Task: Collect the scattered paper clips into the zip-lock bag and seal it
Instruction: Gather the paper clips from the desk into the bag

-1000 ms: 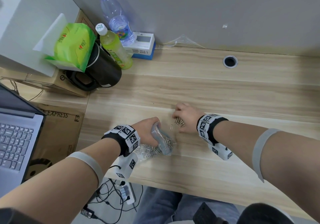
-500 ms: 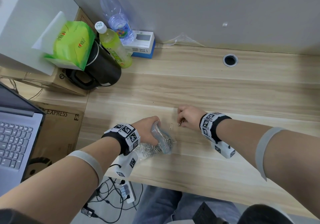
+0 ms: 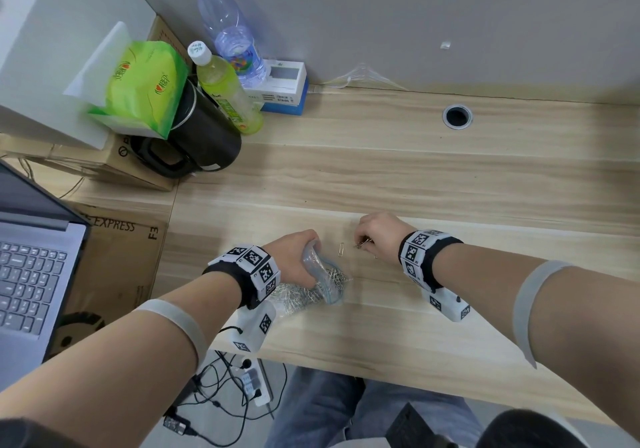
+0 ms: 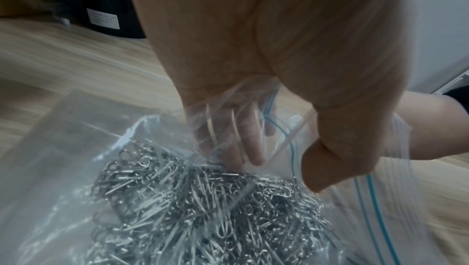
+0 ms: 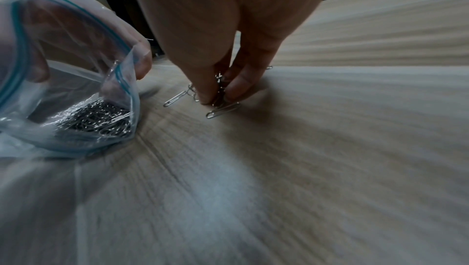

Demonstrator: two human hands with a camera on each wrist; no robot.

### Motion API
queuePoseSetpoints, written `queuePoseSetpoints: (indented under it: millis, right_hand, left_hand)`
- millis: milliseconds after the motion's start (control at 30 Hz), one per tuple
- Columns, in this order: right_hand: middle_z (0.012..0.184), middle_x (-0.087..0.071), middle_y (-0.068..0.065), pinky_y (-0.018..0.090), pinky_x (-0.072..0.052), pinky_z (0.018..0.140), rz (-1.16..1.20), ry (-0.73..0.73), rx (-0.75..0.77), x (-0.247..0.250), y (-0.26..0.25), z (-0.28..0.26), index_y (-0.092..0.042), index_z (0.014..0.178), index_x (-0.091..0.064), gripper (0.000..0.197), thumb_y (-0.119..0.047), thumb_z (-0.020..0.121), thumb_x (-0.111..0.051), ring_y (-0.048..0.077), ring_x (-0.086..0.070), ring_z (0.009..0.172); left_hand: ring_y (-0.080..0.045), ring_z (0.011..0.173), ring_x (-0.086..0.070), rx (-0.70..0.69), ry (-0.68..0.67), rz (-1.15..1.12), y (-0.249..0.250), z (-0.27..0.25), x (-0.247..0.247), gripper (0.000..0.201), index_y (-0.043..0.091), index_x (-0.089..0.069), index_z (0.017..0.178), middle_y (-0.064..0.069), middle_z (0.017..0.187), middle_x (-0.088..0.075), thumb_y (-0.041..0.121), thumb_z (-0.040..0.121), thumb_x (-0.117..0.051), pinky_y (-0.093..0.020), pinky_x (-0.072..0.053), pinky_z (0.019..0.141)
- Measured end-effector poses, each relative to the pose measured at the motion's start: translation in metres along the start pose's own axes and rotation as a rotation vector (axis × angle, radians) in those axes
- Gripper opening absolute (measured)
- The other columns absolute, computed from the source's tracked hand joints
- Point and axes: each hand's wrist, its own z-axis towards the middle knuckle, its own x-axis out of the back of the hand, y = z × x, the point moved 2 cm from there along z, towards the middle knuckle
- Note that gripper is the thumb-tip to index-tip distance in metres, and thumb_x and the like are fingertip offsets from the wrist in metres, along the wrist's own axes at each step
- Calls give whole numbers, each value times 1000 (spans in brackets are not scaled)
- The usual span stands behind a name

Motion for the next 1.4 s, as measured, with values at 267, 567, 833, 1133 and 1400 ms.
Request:
queuePoseSetpoints:
  millis: [267, 567, 833, 1133, 1400]
  right_hand:
    - [91, -72, 3, 19, -43, 72, 136, 12, -109, 11, -1, -7, -11, 96, -74, 13, -10, 86, -65, 14, -62, 80]
    - [82, -73, -7, 22, -57, 77, 413, -105, -78, 11, -51, -5, -17, 84, -76, 13, -16, 72, -81, 10, -68, 79]
    - [84, -70, 8, 37, -57, 77, 344, -95, -79, -17, -85, 4, -14, 81, -73, 11, -7, 80, -64, 28, -68, 80]
    - [90, -69, -10, 31, -56, 83, 329, 88, -121, 12, -48, -7, -25, 89, -71, 13, -18, 77, -68, 11, -66, 83]
    - [126, -41, 3, 38, -47, 97, -210, -18, -249, 21, 26, -21, -16, 133, -46, 98, -40, 47, -88, 22, -40, 116]
  left_hand:
    - [-18, 71, -60, -8, 18, 39, 2, -3, -1, 52, 24, -50, 104, -6, 91, -66, 21, 63, -81, -36, -54, 61]
    - [-9, 65, -57, -43, 15, 18, 13, -7, 0, 64, 17, -44, 114, -3, 86, -63, 13, 64, -84, -17, -44, 48]
    - [-9, 67, -56, -55, 13, 9, 13, -10, -2, 66, 10, -44, 116, 2, 85, -61, 9, 64, -84, -11, -43, 49]
    - [-10, 64, -54, -49, 39, 50, 10, -15, -1, 67, 19, -43, 118, 3, 83, -57, 14, 64, -83, -16, -40, 46]
    - [-14, 60, -49, -7, 22, 77, 7, -14, -3, 66, 23, -42, 118, -1, 83, -54, 17, 66, -81, -23, -40, 46]
